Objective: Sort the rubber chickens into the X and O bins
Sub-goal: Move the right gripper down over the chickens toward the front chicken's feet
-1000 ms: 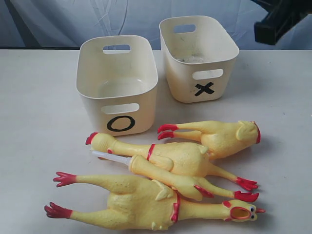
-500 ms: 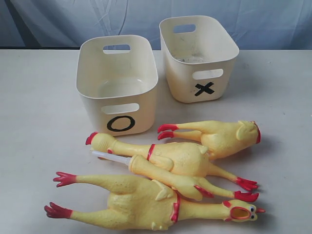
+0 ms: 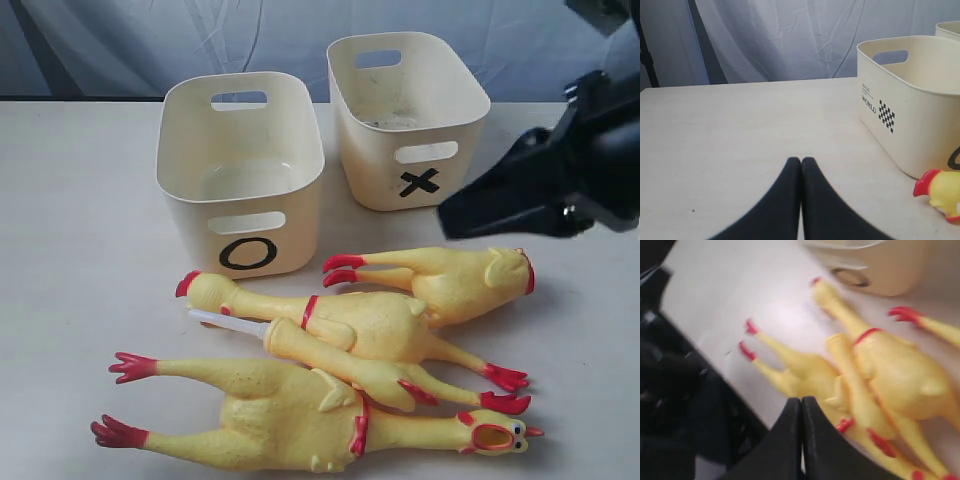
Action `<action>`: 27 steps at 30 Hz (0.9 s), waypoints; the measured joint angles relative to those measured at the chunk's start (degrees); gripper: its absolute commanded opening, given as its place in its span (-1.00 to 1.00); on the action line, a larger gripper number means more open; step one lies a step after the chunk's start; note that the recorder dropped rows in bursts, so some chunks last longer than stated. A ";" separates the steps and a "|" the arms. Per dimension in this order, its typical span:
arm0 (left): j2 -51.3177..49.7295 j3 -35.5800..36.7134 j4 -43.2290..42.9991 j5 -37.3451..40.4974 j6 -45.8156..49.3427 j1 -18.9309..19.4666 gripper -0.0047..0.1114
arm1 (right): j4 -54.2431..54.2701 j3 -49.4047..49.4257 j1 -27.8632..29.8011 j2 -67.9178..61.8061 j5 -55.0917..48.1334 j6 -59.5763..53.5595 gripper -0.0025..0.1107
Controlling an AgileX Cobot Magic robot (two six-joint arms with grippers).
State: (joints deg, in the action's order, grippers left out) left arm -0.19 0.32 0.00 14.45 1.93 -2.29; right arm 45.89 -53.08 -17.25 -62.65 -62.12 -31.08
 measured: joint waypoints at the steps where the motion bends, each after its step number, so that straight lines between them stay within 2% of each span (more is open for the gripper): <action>1: 0.00 0.00 0.00 0.00 0.00 0.00 -0.92 | 1.89 0.00 -1.56 0.00 -2.18 -3.23 -0.97; 7: 0.00 0.00 0.00 0.00 0.00 0.00 -0.92 | 0.87 4.00 -10.83 0.00 -7.00 -10.40 -0.97; 13: 0.00 0.00 0.00 0.00 0.00 0.00 -0.92 | -1.56 14.93 -16.65 0.00 -0.90 -15.85 -0.97; 20: 0.00 0.00 0.00 0.00 0.00 0.00 -0.92 | -4.51 20.61 -17.32 -0.13 16.69 -21.68 -0.97; 24: 0.00 0.00 0.00 0.00 0.00 0.00 -0.92 | -1.76 20.61 -17.32 -1.92 19.91 -30.76 -0.97; 27: 0.00 0.00 0.00 0.00 0.00 0.00 -0.92 | 5.95 20.61 -17.63 -4.42 20.23 -39.37 -0.97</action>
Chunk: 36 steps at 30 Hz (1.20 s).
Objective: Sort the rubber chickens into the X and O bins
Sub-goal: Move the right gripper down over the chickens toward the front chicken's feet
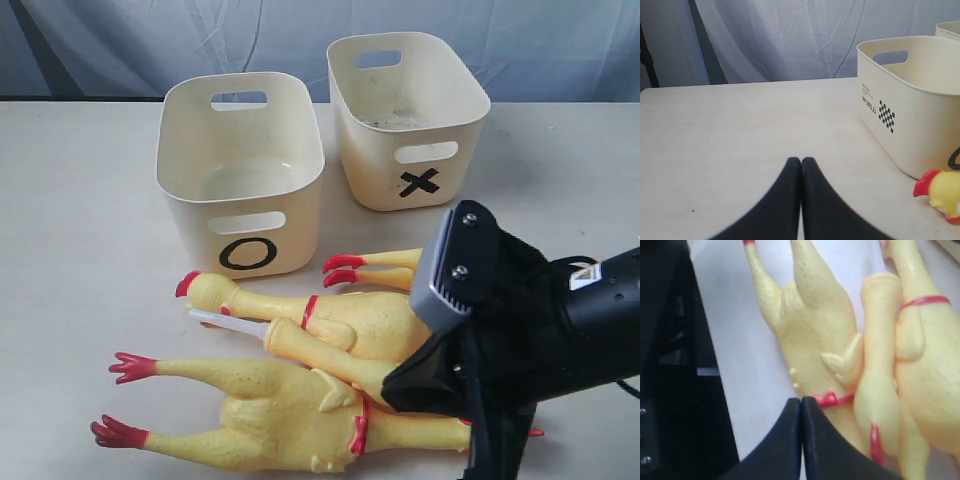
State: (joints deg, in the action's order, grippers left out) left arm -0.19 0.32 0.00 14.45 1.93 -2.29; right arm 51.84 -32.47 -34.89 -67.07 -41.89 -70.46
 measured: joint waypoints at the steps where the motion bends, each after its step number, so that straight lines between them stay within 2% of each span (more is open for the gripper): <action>1: 0.00 0.00 0.00 0.00 0.00 0.00 -0.92 | 3.35 0.00 -0.39 -1.05 0.00 -2.97 -0.97; 7: 0.00 0.00 0.00 0.00 0.00 0.00 -0.92 | 25.90 -0.96 -5.22 -8.18 1.86 -22.78 -0.97; 9: 0.00 0.00 0.00 0.00 0.00 0.00 -0.92 | 31.75 -2.29 -7.29 -10.69 3.53 -26.94 -0.89; 11: 0.00 0.00 0.00 0.00 0.00 0.00 -0.92 | 34.65 -4.45 -8.92 -13.43 5.23 -29.64 -0.71; 13: 0.00 0.00 0.00 0.00 0.00 0.00 -0.92 | 36.25 -7.00 -10.37 -16.13 6.92 -31.05 -0.43; 15: 0.00 0.00 0.00 0.00 0.00 0.00 -0.92 | 37.81 -9.38 -11.44 -18.54 8.10 -31.57 -0.07; 17: 0.00 0.00 0.00 0.00 0.00 0.00 -0.92 | 39.29 -11.76 -12.59 -20.90 8.91 -31.77 0.08; 20: 0.00 0.00 0.00 0.00 0.00 0.00 -0.92 | 40.23 -15.58 -14.17 -24.66 10.15 -31.91 0.04; 25: 0.00 0.00 0.00 0.00 0.00 0.00 -0.92 | 39.24 -19.43 -16.13 -30.49 12.72 -32.01 -0.16; 30: 0.00 0.00 0.00 0.00 0.00 0.00 -0.92 | 38.02 -20.45 -16.46 -34.63 14.29 -32.12 -0.04; 36: 0.00 0.00 0.00 0.00 0.00 0.00 -0.92 | 37.54 -20.45 -16.46 -37.30 15.35 -32.12 -0.05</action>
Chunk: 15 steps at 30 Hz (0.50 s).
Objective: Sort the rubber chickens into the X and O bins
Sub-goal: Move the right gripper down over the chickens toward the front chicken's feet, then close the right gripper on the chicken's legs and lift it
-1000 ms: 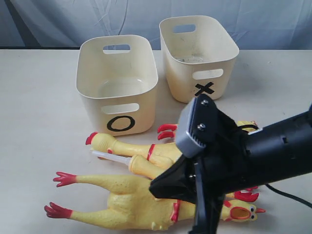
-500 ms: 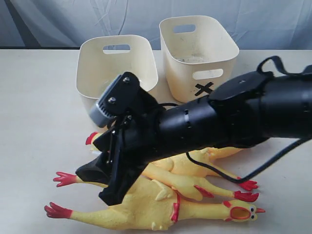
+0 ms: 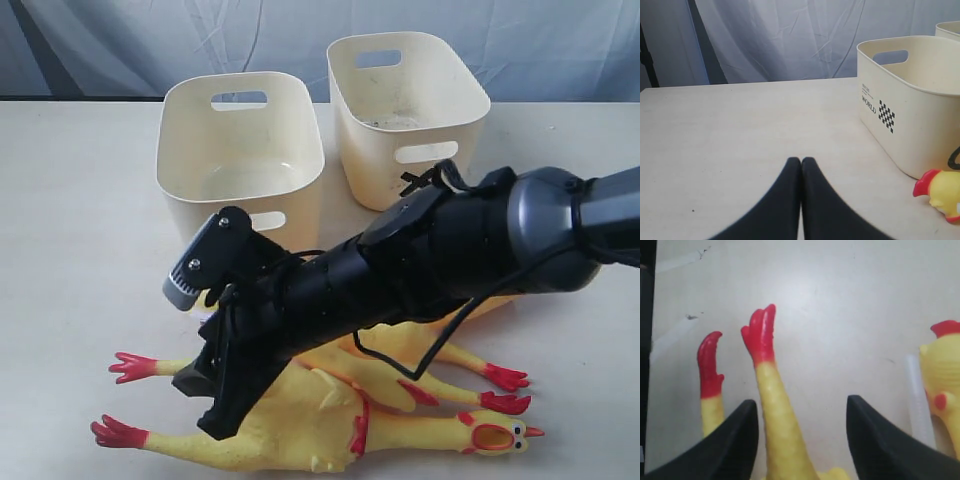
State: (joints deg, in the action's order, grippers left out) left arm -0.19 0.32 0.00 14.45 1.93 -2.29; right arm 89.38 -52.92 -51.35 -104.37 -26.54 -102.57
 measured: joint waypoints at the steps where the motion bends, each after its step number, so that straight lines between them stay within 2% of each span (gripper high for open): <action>1: 0.00 0.00 0.00 0.00 0.00 0.00 -0.92 | -0.12 0.00 0.00 -0.43 0.00 0.00 -0.06; 5: 0.00 0.00 0.00 0.00 0.00 0.00 -0.92 | -2.92 0.00 0.00 -1.56 0.00 0.40 -0.23; 9: 0.00 0.00 0.00 0.00 0.00 0.00 -0.92 | -5.27 0.00 0.00 -1.89 -0.32 0.51 -0.70; 12: 0.00 0.00 0.00 0.00 0.00 0.00 -0.92 | -5.73 0.00 0.00 -1.78 -1.79 0.63 -0.95; 15: 0.00 0.00 0.00 0.00 0.00 0.00 -0.92 | -6.17 0.00 0.00 -0.34 -5.74 0.74 -0.97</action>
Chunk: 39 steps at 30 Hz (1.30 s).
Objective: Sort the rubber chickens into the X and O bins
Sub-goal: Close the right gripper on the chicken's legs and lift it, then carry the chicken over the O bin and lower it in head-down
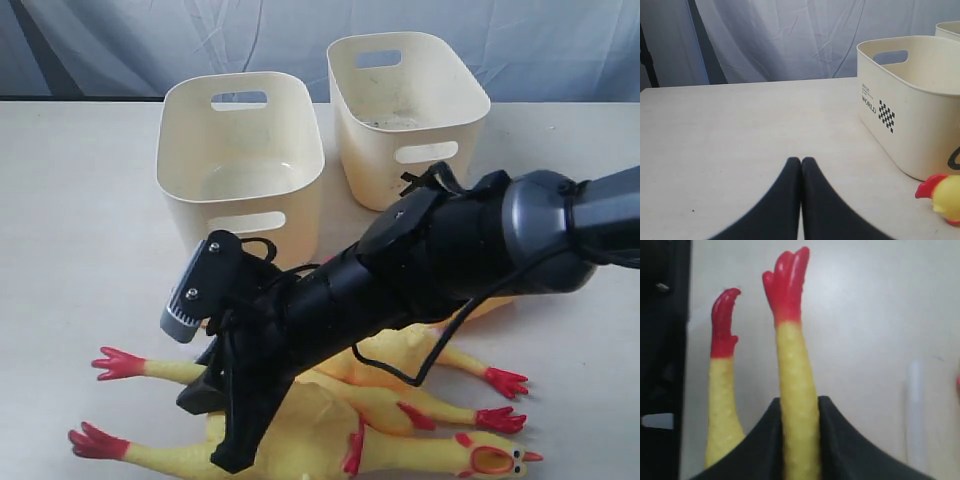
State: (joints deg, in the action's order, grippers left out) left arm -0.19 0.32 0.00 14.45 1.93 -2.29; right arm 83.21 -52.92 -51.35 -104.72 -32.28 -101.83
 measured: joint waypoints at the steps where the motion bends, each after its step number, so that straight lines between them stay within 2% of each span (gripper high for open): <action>1: 0.00 0.00 0.00 0.00 0.00 0.00 -0.92 | -0.08 0.00 0.00 0.98 -1.79 0.23 -0.97; 8: 0.00 0.00 0.00 0.00 0.00 0.00 -0.92 | -0.22 -0.25 -0.23 12.07 -9.69 5.45 -0.97; 13: 0.00 0.00 0.00 0.00 0.00 0.00 -0.92 | -0.26 -3.00 -0.22 21.49 -9.26 5.86 -0.97; 18: 0.00 0.00 0.00 0.00 0.00 0.00 -0.92 | 0.13 -10.08 -0.22 27.47 0.80 4.77 -0.97; 21: 0.00 0.00 0.00 0.00 0.00 0.00 -0.92 | 1.96 -18.87 -0.22 27.66 18.72 2.37 -0.97; 22: 0.00 0.00 0.00 0.00 0.00 0.00 -0.92 | 2.22 -21.02 -0.22 27.13 21.60 2.10 -0.97; 23: 0.00 0.00 0.00 0.00 0.00 0.00 -0.92 | 2.78 -25.65 -0.22 25.44 27.65 1.86 -0.97; 25: 0.00 0.00 0.00 0.00 0.00 0.00 -0.92 | 3.41 -32.58 -0.22 21.55 32.28 1.65 -0.97; 29: 0.00 0.00 0.00 0.00 0.00 0.00 -0.92 | 3.75 -47.52 -0.22 8.71 34.96 1.65 -0.97; 34: 0.00 0.00 0.00 0.00 0.00 0.00 -0.92 | 0.14 -65.52 -0.22 -10.17 45.02 1.65 -0.97; 39: 0.00 0.00 0.00 0.00 0.00 0.00 -0.92 | -0.60 -74.01 -0.11 -19.55 50.51 1.76 -0.97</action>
State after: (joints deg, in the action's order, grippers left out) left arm -0.19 0.32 0.00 14.45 1.93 -2.29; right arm 82.61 -126.92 -51.46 -124.27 18.23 -100.08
